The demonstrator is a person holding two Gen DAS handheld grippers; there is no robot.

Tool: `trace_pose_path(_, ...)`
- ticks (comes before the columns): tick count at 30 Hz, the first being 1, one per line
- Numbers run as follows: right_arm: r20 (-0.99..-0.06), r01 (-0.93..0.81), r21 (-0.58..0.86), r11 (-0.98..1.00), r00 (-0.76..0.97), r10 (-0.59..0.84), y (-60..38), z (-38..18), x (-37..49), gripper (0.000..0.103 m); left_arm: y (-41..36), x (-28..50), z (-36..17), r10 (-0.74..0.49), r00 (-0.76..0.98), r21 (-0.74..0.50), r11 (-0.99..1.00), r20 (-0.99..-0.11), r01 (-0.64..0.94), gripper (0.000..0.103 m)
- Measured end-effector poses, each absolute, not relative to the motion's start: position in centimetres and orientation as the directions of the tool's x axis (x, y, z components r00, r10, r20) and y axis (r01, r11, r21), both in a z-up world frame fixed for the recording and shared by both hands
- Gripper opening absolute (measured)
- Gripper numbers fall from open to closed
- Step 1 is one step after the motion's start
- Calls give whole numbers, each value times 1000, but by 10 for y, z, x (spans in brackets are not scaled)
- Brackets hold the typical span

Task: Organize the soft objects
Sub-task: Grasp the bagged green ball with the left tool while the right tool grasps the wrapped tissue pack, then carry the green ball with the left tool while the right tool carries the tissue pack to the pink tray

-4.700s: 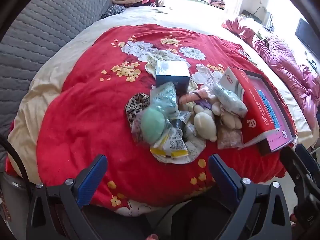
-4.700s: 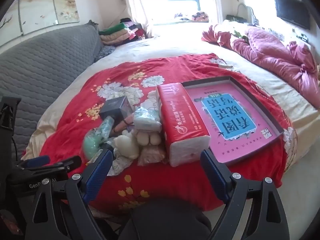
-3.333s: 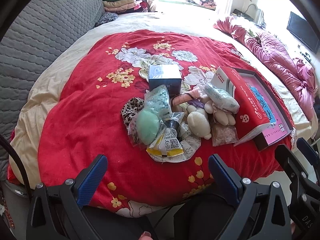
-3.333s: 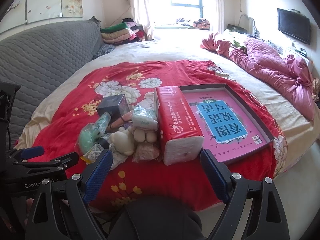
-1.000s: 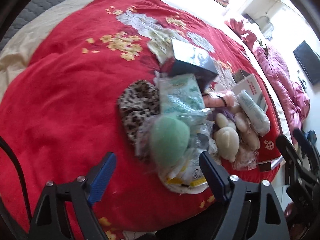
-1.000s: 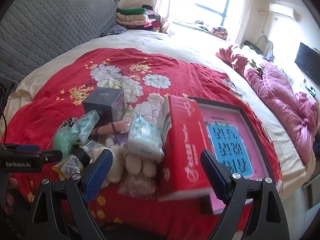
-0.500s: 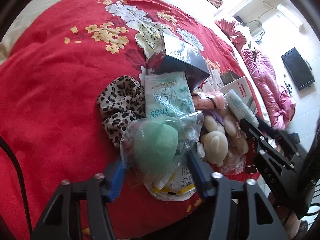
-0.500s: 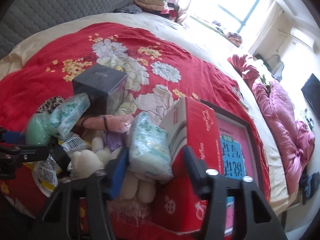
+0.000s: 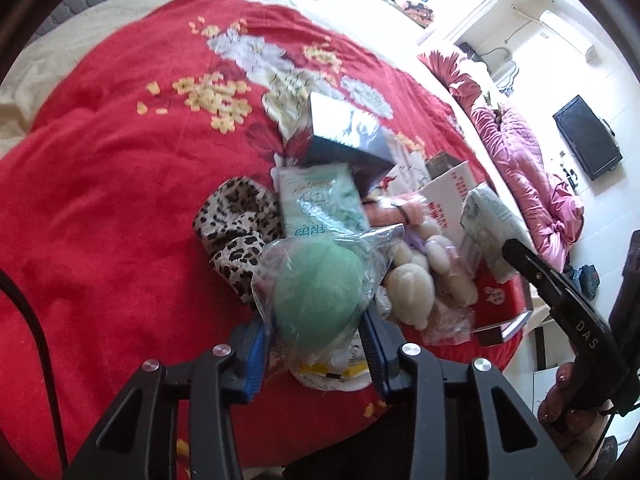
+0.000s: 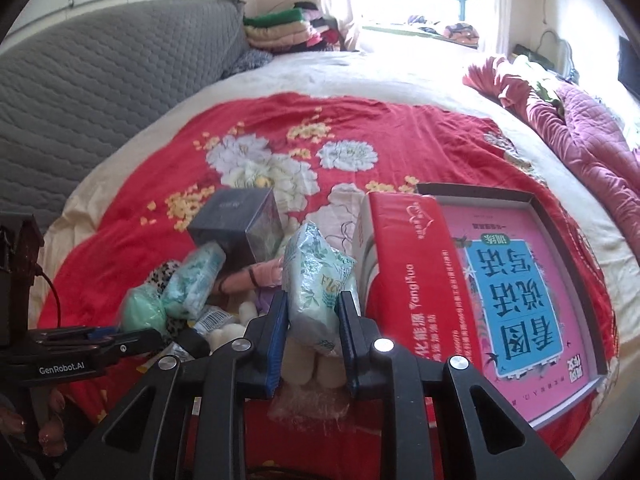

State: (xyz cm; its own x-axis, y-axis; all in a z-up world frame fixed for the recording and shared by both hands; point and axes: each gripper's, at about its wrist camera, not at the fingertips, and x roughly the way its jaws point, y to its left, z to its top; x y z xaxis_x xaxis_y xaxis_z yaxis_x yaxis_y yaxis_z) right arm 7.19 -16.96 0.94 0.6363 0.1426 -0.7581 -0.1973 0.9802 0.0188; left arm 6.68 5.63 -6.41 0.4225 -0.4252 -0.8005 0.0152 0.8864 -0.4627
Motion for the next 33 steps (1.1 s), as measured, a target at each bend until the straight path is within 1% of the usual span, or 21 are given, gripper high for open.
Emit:
trace_pose_path(6, -732, -191, 50, 980, 661, 166, -174, 29, 55, 25, 50, 51, -36, -390, 467, -415, 908, -793, 54, 42)
trace_pose_path(10, -712, -193, 67, 979, 678, 183, -177, 40, 45, 25, 50, 44, -27, -386, 479, -410, 910, -789, 57, 42)
trace_pose_path(18, -695, -190, 123, 974, 685, 221, -183, 49, 37, 25, 85, 51, -46, -386, 454, -449, 893, -803, -35, 42)
trace_pose_path(25, -687, -197, 150, 969, 684, 246, -184, 50, 34, 25, 109, 46, -59, -331, 434, -409, 907, -838, -98, 43)
trace_pose_path(27, -685, -199, 162, 966, 683, 256, -184, 50, 34, 25, 110, 46, -69, -306, 408, -376, 921, -860, -104, 43)
trace_pose_path(30, -687, -201, 167, 965, 679, 260, -184, 48, 35, 25, 110, 45, -84, -298, 382, -366, 923, -875, -119, 43)
trace_pose_path(33, -689, -204, 177, 963, 673, 269, -183, 46, 36, 25, 106, 43, -83, -267, 399, -337, 934, -877, -117, 43)
